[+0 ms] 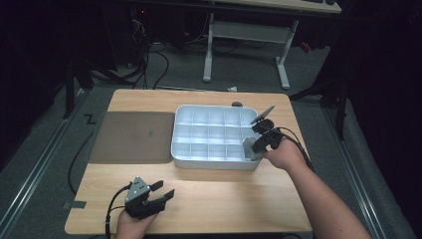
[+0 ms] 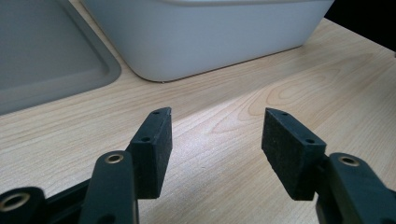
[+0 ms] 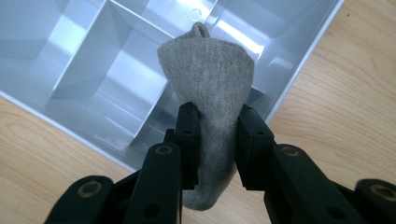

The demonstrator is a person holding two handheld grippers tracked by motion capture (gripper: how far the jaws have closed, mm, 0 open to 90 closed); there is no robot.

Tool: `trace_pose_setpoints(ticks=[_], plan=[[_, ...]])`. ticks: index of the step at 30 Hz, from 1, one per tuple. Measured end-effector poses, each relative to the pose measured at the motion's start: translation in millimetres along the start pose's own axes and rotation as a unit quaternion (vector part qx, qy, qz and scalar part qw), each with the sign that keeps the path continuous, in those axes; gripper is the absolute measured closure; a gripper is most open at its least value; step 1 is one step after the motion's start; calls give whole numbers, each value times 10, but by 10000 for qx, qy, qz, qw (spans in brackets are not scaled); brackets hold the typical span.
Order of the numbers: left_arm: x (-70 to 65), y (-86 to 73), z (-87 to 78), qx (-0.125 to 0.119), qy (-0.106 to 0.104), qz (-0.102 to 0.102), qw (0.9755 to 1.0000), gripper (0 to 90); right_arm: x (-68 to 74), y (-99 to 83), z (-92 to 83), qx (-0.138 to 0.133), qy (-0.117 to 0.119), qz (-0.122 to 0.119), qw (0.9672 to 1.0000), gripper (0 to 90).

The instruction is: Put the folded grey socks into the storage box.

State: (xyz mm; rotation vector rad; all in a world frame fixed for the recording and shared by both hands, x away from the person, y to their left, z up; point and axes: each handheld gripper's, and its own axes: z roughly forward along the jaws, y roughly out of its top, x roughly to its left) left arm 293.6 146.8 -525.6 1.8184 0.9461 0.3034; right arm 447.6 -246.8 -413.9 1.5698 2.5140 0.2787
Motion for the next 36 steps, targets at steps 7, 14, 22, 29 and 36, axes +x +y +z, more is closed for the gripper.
trace_pose_setpoints(ticks=[7,14,22,29,36], plan=[[7,4,-23,-21,12,-13,10000,438,25,19,98,124,-80,-37,9999,743],[5,0,-18,-8,17,-11,10000,439,51,49,177,263,-175,-210,9993,748],[-5,-3,-11,-12,10,-16,10000,439,77,59,238,342,-258,-323,9986,750],[-7,-4,-9,-7,4,-21,10000,439,78,67,279,391,-300,-461,9977,751],[-9,-6,-6,2,4,-16,10000,439,86,75,325,461,-308,-499,9972,752]])
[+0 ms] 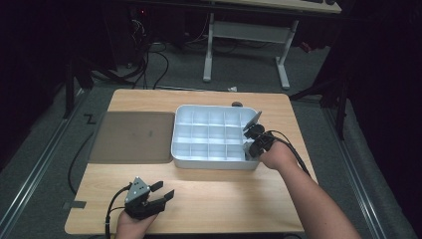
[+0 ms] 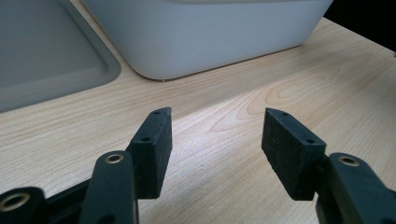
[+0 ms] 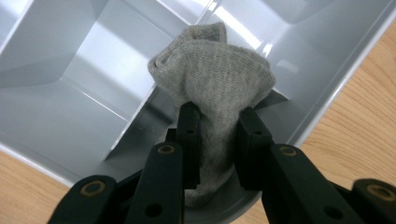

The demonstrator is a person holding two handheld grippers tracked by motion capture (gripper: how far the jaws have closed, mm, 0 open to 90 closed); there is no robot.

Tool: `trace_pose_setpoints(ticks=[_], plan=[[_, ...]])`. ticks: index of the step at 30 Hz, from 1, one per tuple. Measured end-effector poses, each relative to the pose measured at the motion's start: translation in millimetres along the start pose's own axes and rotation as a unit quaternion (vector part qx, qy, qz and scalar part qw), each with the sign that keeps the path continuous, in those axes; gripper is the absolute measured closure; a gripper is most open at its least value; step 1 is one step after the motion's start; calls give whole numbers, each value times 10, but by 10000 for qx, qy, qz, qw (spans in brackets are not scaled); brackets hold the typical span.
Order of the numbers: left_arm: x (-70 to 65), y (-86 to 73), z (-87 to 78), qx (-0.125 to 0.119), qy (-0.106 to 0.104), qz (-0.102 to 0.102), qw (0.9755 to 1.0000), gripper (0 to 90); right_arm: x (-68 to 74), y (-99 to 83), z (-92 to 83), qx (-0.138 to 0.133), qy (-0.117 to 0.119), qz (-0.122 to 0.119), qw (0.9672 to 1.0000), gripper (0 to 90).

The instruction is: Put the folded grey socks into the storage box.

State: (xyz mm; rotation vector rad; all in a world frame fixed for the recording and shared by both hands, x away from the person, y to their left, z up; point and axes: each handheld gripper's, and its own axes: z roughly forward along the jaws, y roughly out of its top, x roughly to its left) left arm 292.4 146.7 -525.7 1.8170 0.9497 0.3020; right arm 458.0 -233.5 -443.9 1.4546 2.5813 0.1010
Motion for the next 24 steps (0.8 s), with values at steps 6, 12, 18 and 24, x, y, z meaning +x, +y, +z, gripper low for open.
trace_pose_setpoints(ticks=[6,12,18,24], plan=[[0,-1,3,10,-2,8,10000,439,-9,17,30,81,43,-9,10000,752],[0,-1,2,-2,3,-4,10000,439,1,40,92,214,54,-31,9998,751],[4,0,0,-6,-1,-17,10000,439,14,41,177,327,59,36,9994,749],[7,2,0,-1,-9,-24,10000,439,12,39,168,316,104,138,9993,724]])
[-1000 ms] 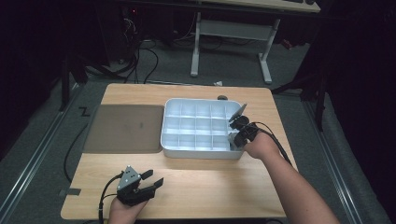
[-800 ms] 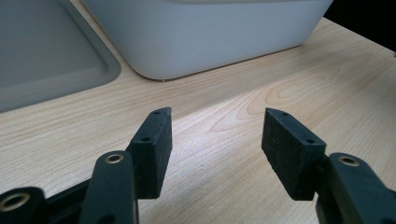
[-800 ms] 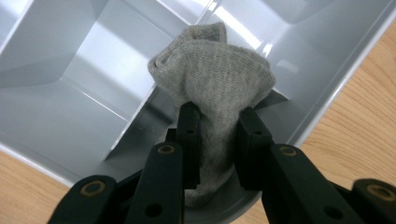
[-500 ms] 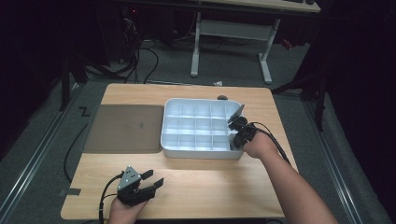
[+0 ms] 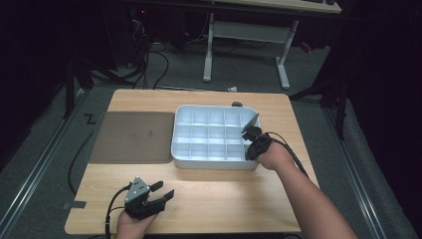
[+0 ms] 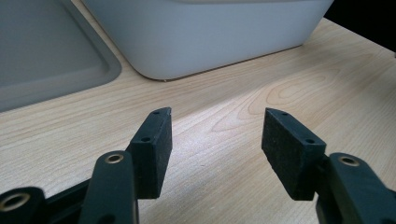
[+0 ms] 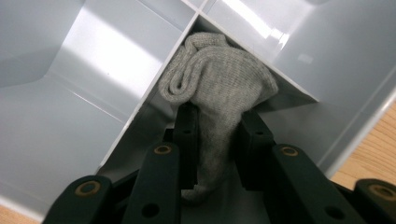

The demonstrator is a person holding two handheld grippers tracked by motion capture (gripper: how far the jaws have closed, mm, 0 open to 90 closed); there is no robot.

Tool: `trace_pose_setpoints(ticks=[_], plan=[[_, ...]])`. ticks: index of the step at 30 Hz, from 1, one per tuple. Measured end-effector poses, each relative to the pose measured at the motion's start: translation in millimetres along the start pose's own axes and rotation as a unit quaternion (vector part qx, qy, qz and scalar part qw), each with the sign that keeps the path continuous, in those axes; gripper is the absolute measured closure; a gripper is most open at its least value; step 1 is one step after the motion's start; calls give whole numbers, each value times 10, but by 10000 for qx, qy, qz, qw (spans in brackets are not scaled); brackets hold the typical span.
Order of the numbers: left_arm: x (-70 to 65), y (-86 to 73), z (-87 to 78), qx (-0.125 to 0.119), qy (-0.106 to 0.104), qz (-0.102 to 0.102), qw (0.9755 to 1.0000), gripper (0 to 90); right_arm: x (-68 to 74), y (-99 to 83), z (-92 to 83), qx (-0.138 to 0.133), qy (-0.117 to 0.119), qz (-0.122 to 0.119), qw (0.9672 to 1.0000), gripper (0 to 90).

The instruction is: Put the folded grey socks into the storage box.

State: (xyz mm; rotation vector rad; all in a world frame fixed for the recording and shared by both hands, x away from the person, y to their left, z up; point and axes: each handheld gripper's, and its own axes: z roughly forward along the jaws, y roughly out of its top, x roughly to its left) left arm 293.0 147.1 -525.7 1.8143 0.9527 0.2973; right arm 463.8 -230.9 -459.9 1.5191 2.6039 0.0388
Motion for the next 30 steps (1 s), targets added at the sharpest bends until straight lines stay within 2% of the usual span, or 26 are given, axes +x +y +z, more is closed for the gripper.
trace_pose_setpoints(ticks=[1,5,6,7,8,10,11,14,15,17,18,22,26,30], plan=[[0,1,0,0,0,1,10000,439,-9,1,-7,-23,13,-85,10000,714],[-2,1,-1,-8,-7,-13,10000,439,-7,4,-72,-24,116,28,9999,639],[-3,1,-2,-12,-4,-10,10000,439,-35,6,-81,-90,121,-125,9998,634],[-3,1,-2,-12,-4,-10,10000,439,-27,1,-106,-70,160,25,9998,630],[-2,2,-6,-8,-6,-10,10000,439,-39,-1,-128,-102,166,-17,9998,630],[-2,2,-5,-14,-3,-12,10000,439,-49,-5,-175,-147,156,-2,9998,629],[-2,3,-5,-14,-3,-11,10000,439,-43,-8,-202,-144,174,80,9997,628],[-5,3,-5,-16,-4,-14,10000,439,-47,-6,-254,-205,216,71,9995,631],[-7,2,-6,-13,-6,-13,10000,439,-54,7,-305,-297,252,-17,9992,689],[-6,2,-9,-10,-7,-16,10000,439,-41,22,-356,-359,196,12,9992,829],[-6,2,-11,-12,-4,-14,10000,439,-43,34,-375,-434,125,-57,9990,900],[6,5,-19,-1,1,-7,10000,439,-39,101,-357,-455,-12,-107,9989,900],[8,1,-19,-25,4,-35,10000,439,-13,159,-239,-294,-118,-153,9994,900],[11,1,-24,-31,3,-49,10000,439,16,201,-124,-114,-99,-86,9998,900]])
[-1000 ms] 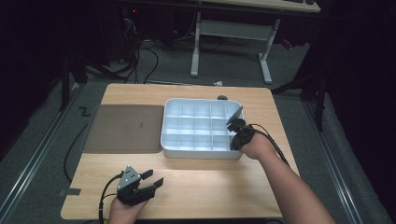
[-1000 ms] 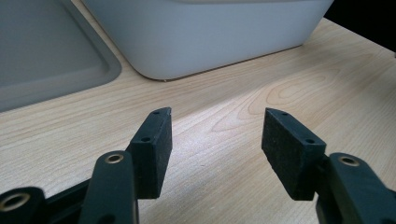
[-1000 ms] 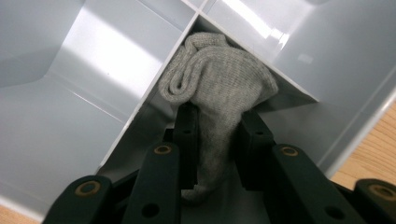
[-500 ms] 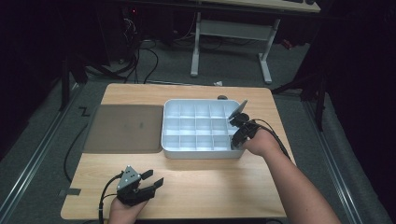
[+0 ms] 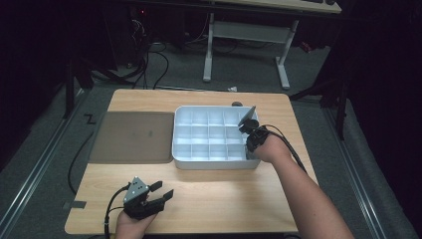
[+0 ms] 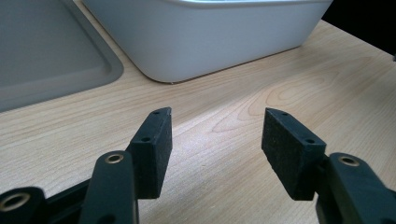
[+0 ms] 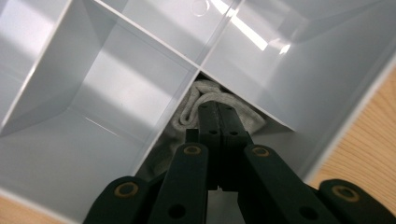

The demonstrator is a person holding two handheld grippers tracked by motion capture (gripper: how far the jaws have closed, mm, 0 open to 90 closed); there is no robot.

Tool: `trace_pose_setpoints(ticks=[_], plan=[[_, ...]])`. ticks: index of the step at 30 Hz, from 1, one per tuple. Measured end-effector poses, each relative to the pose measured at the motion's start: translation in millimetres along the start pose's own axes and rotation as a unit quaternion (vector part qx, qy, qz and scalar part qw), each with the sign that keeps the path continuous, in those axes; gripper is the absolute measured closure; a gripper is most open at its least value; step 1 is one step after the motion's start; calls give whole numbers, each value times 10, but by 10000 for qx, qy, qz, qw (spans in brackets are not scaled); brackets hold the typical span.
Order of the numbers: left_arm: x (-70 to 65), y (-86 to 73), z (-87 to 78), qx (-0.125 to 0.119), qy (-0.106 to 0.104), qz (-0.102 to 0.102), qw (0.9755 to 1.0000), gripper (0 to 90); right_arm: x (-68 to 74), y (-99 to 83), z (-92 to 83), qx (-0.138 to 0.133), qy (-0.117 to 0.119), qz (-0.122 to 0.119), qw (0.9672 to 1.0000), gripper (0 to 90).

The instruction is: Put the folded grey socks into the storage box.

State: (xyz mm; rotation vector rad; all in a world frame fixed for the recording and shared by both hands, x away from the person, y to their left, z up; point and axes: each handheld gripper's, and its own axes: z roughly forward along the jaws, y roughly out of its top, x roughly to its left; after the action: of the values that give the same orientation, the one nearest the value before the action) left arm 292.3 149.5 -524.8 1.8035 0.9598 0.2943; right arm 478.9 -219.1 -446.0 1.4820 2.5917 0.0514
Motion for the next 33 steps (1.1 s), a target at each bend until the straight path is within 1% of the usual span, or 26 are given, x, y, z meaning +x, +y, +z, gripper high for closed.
trace_pose_setpoints(ticks=[1,2,3,4,5,6,7,8,9,10,13,14,15,16,18,19,21,23,24,26,30,33], plan=[[1,0,-1,-1,0,-2,10000,439,13,10,27,38,-13,2,10000,900],[3,0,-2,3,-3,-3,10000,439,16,24,54,65,-8,-75,10000,900],[4,-1,-2,-1,-1,-4,10000,439,27,36,78,103,-9,-77,9999,900],[5,0,-4,1,-5,-1,10000,439,44,44,96,162,-9,-11,9999,900],[6,1,-5,4,-6,2,10000,439,44,54,118,170,-14,-73,9998,900],[7,1,-6,4,-7,3,10000,439,58,57,134,204,-13,-20,9998,900],[7,1,-6,4,-7,3,10000,439,58,57,134,204,-13,-20,9998,900],[9,1,-8,2,-6,3,10000,439,58,61,147,192,-16,-96,9998,900],[11,2,-10,8,-9,5,10000,439,62,59,137,209,5,-56,9998,900],[10,2,-10,8,-8,5,10000,439,56,54,119,152,19,-83,9998,900],[5,0,-2,8,-9,-3,10000,439,36,21,5,-17,63,-43,10000,900],[5,0,-2,8,-9,-3,10000,439,36,21,5,-17,63,-43,10000,900],[-1,-1,0,20,-12,16,10000,439,8,-13,-108,-117,75,0,9999,900],[-2,-1,-1,27,-13,33,10000,439,-4,-26,-140,-156,71,-13,9999,900],[-5,0,-2,23,-11,28,10000,439,-29,-62,-218,-186,38,-12,9998,900],[-6,1,-3,21,-8,27,10000,439,-41,-80,-251,-191,21,34,9998,900],[-8,1,-3,19,-1,32,10000,439,-57,-115,-286,-198,26,49,9998,900],[-10,1,-1,12,-1,21,10000,439,-60,-145,-281,-161,1,46,9999,900],[-12,1,0,12,-3,22,10000,439,-51,-155,-271,-118,0,99,9999,900],[-16,0,1,11,-6,27,10000,439,-48,-178,-213,-64,-14,66,10000,900],[-14,0,1,17,-6,26,10000,439,-28,-200,-91,105,-75,100,9999,900],[-10,0,0,18,-8,24,10000,439,-30,-206,-41,156,-88,85,9998,900]])
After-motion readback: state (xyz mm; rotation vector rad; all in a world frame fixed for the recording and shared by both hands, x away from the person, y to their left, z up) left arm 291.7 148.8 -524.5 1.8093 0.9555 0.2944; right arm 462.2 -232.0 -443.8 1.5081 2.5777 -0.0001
